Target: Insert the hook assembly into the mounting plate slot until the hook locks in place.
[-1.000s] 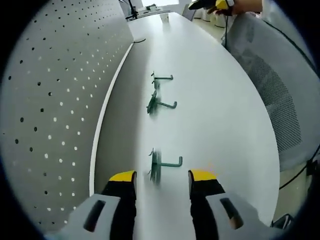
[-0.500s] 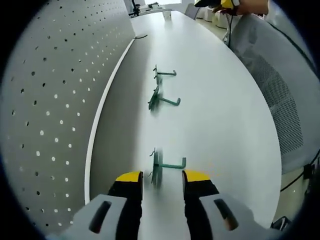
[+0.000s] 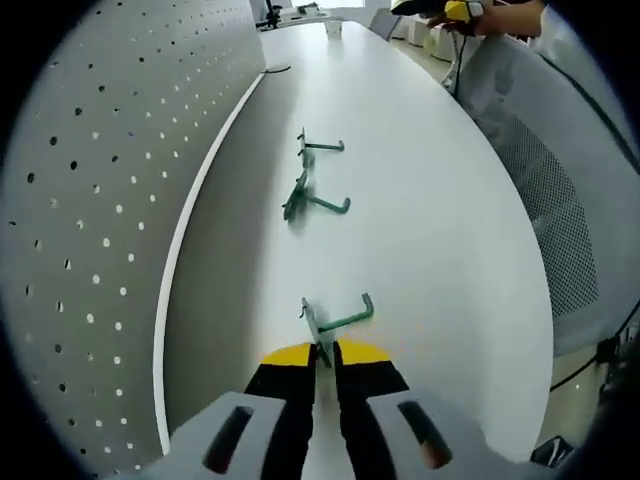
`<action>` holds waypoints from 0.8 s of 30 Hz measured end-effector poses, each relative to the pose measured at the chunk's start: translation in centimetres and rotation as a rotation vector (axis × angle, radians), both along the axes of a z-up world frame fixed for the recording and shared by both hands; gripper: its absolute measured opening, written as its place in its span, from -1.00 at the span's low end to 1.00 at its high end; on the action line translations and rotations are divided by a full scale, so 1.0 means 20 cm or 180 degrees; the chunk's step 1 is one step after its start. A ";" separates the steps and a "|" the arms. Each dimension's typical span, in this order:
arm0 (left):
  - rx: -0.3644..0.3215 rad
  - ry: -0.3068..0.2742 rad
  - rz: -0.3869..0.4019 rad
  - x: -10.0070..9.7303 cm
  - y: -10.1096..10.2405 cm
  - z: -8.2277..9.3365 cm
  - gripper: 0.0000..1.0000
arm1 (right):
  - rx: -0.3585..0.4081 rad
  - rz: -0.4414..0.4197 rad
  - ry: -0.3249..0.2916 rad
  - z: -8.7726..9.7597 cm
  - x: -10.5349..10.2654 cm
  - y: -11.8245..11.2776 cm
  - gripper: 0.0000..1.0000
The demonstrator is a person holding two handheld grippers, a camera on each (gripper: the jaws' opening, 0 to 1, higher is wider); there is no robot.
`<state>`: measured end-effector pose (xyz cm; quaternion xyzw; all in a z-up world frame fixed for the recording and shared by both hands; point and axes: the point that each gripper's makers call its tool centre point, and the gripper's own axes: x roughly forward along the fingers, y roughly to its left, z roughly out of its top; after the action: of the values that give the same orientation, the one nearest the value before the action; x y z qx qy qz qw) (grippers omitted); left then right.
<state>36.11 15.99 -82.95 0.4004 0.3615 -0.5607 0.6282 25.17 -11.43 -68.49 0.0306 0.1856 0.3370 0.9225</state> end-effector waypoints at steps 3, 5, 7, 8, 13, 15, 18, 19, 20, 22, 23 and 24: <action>0.0003 -0.0015 0.0113 0.01 0.00 0.00 -0.87 | -0.0002 0.0005 -0.0007 0.00 0.00 0.00 -0.15; 0.0018 -0.0068 0.0091 0.00 0.00 0.00 -0.88 | -0.0001 -0.0005 -0.0007 0.00 0.00 0.00 -0.15; -0.0001 -0.0066 0.0197 0.01 0.00 0.00 -0.91 | 0.0000 -0.0012 -0.0013 0.00 0.00 -0.01 -0.15; -0.0003 -0.0072 0.0237 0.01 0.00 0.00 -0.92 | -0.0001 -0.0014 -0.0013 0.00 0.00 -0.01 -0.15; -0.0006 -0.0113 0.0226 0.01 0.00 0.00 -0.94 | 0.0012 -0.0023 -0.0022 0.01 0.00 -0.01 -0.15; -0.0016 -0.0117 0.0244 0.01 0.00 0.00 -0.95 | 0.0006 -0.0022 -0.0025 0.01 0.00 -0.01 -0.15; -0.0046 -0.0139 0.0265 0.02 0.00 0.00 -0.96 | -0.0002 -0.0020 -0.0034 0.01 0.00 -0.01 -0.15; -0.0066 -0.0159 0.0273 0.02 0.00 0.00 -0.97 | 0.0002 -0.0020 -0.0033 0.01 0.00 -0.01 -0.15; -0.0084 -0.0167 0.0280 0.02 0.00 0.00 -0.97 | 0.0003 -0.0021 -0.0031 0.01 0.00 -0.01 -0.15; -0.0109 -0.0189 0.0298 0.01 0.00 0.01 -0.97 | -0.0005 -0.0022 -0.0039 0.01 0.00 -0.01 -0.15; -0.0129 -0.0197 0.0295 0.01 0.00 0.01 -0.97 | -0.0007 -0.0021 -0.0037 0.01 0.00 -0.01 -0.15; -0.0186 -0.0169 0.0352 0.01 -0.01 0.01 -0.97 | -0.0011 -0.0021 -0.0040 0.01 0.00 -0.01 -0.15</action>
<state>36.29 15.83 -82.75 0.3760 0.3498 -0.5245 0.6790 25.09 -11.64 -68.24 0.0274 0.1802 0.3337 0.9249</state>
